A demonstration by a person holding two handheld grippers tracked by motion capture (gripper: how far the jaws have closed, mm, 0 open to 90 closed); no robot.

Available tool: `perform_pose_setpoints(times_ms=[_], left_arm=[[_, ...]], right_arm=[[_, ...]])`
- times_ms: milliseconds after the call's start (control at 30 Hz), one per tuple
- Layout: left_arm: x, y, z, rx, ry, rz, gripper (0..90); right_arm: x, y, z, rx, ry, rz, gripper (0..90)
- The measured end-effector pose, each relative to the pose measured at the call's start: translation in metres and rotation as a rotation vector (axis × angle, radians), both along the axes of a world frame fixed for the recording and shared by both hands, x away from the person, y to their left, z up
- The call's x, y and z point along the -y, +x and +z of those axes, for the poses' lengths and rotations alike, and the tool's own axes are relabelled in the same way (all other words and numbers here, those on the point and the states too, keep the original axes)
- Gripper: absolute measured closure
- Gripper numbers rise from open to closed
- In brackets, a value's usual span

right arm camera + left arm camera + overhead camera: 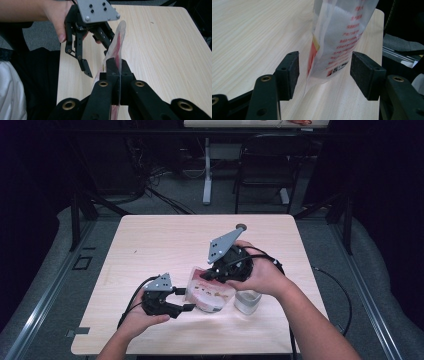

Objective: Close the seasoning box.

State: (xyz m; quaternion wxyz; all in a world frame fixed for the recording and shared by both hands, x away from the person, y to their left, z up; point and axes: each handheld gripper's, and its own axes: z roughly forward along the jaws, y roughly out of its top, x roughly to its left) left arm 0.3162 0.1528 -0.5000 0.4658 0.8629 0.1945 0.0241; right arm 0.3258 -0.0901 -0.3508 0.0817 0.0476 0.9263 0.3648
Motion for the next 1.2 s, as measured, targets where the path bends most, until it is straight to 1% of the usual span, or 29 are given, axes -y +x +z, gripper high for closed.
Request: perform_pose_setpoints(times_ms=[167, 233, 300, 367, 433, 567, 700, 767, 833, 900, 933, 967, 1000, 1067, 1200], left_arm=[[0.007, 0.002, -0.009, -0.026, -0.004, -0.035, 40.2], [0.011, 0.002, -0.012, -0.022, 0.021, -0.043, 40.2], [0.013, 0.002, -0.015, -0.023, 0.029, -0.048, 40.3], [0.016, 0.003, -0.018, -0.028, 0.023, -0.049, 40.2], [0.018, 0.005, -0.021, -0.026, 0.033, -0.060, 40.2], [0.021, 0.006, -0.024, -0.028, 0.023, -0.080, 40.1], [0.022, 0.008, -0.026, -0.035, 0.012, -0.092, 40.0], [0.022, 0.008, -0.026, -0.038, 0.005, -0.092, 40.4], [0.022, 0.008, -0.027, -0.039, -0.003, -0.095, 41.8], [0.022, 0.008, -0.027, -0.040, -0.001, -0.099, 44.8], [0.021, 0.007, -0.027, -0.039, -0.001, -0.101, 44.8], [0.021, 0.007, -0.027, -0.040, -0.003, -0.098, 46.6], [0.020, 0.007, -0.027, -0.037, -0.002, -0.092, 53.0], [0.019, 0.007, -0.028, -0.031, -0.009, -0.073, 54.1], [0.019, 0.007, -0.028, -0.029, -0.003, -0.068, 56.6]], right_arm=[[0.001, 0.000, 0.001, -0.001, 0.001, 0.003, 90.0], [0.001, 0.000, 0.001, -0.001, 0.000, 0.003, 90.0], [0.002, 0.001, 0.001, 0.000, -0.002, 0.005, 90.0], [0.002, 0.000, 0.001, -0.005, 0.008, 0.006, 90.0], [0.002, 0.000, 0.001, -0.008, 0.011, 0.010, 90.0], [-0.001, -0.002, 0.002, -0.008, -0.001, 0.016, 90.0], [-0.002, -0.003, 0.003, -0.005, 0.001, 0.027, 90.0], [-0.002, -0.003, 0.004, -0.013, 0.008, 0.036, 90.0], [-0.002, -0.003, 0.004, -0.011, 0.006, 0.033, 90.0], [-0.001, -0.002, 0.004, -0.010, 0.011, 0.029, 90.0], [-0.001, -0.002, 0.004, -0.010, 0.011, 0.029, 90.0], [-0.001, -0.002, 0.004, -0.016, 0.013, 0.025, 90.0], [-0.001, -0.002, 0.004, -0.016, 0.014, 0.025, 90.0], [-0.001, -0.002, 0.004, -0.016, 0.016, 0.024, 90.0], [-0.003, -0.002, 0.004, -0.012, 0.013, 0.030, 90.0]])
